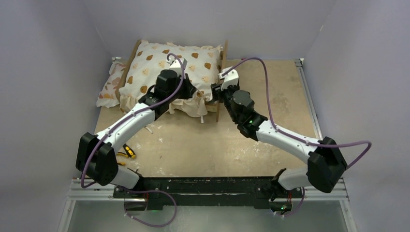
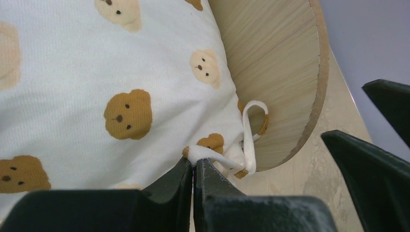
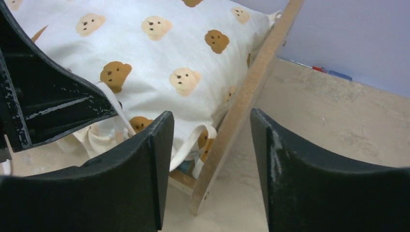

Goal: Set up the pet bed

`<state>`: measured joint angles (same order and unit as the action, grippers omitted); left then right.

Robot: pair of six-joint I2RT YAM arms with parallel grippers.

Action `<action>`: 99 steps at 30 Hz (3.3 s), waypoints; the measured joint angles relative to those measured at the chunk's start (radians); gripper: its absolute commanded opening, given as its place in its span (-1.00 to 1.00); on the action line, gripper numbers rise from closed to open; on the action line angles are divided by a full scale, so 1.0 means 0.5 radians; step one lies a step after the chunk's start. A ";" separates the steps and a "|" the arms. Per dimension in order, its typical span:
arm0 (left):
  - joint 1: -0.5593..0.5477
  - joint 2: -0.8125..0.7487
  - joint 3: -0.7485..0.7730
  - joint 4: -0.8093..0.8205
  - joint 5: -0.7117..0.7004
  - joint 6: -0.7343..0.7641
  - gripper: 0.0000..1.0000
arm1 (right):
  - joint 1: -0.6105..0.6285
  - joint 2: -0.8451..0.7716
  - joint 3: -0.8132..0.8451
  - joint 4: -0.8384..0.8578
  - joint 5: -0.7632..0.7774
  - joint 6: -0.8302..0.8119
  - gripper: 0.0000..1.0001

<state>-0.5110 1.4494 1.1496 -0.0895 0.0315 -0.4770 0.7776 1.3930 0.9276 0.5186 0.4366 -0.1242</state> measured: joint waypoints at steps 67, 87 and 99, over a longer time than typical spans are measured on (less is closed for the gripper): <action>-0.356 0.056 -0.201 0.146 -0.369 0.096 -1.00 | -0.037 0.578 0.503 -1.384 0.685 1.139 0.76; -0.356 0.056 -0.233 0.175 -0.370 0.101 -1.00 | -0.047 0.535 0.616 -1.530 0.728 1.152 0.80; -0.356 0.056 -0.266 0.211 -0.383 0.111 -1.00 | -0.160 0.725 0.658 -1.453 0.670 1.165 0.72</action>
<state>-0.6888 1.4776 1.0164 0.0162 -0.1600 -0.4213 0.6975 1.7554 1.2564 -0.2081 0.7715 0.4583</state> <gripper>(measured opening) 0.009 0.873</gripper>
